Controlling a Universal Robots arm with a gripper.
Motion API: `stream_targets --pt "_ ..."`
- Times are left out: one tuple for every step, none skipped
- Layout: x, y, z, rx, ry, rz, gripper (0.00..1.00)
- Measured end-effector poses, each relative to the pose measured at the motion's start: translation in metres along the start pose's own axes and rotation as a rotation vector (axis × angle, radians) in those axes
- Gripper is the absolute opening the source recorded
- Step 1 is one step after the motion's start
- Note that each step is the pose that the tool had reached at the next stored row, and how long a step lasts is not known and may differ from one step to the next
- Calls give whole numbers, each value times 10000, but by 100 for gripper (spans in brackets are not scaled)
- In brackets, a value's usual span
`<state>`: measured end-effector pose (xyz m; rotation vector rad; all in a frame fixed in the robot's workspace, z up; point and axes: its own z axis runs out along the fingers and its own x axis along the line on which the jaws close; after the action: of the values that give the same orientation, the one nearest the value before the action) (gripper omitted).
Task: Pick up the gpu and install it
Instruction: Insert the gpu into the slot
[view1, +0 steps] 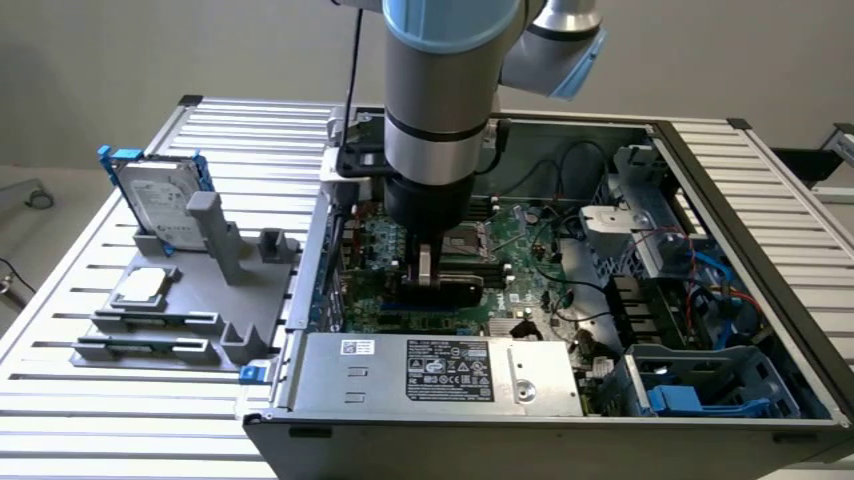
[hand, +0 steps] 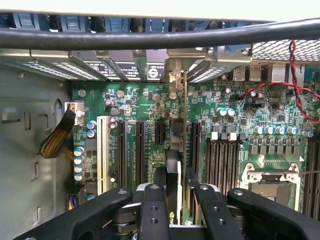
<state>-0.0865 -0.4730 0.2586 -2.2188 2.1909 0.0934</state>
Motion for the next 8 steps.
stream_targets --pt "3 0 2 0 -1 0 26" --pt "5 0 5 0 -3 -1 26" --pt "7 0 7 -1 -8 -1 26" --pt "9 0 10 -1 -13 -2 26" --pt "11 0 12 -2 -21 -3 26" --pt "13 0 14 -2 -32 -4 26" --pt "13 0 18 -1 -46 -4 26" --pt "13 0 19 -1 -59 -4 26"
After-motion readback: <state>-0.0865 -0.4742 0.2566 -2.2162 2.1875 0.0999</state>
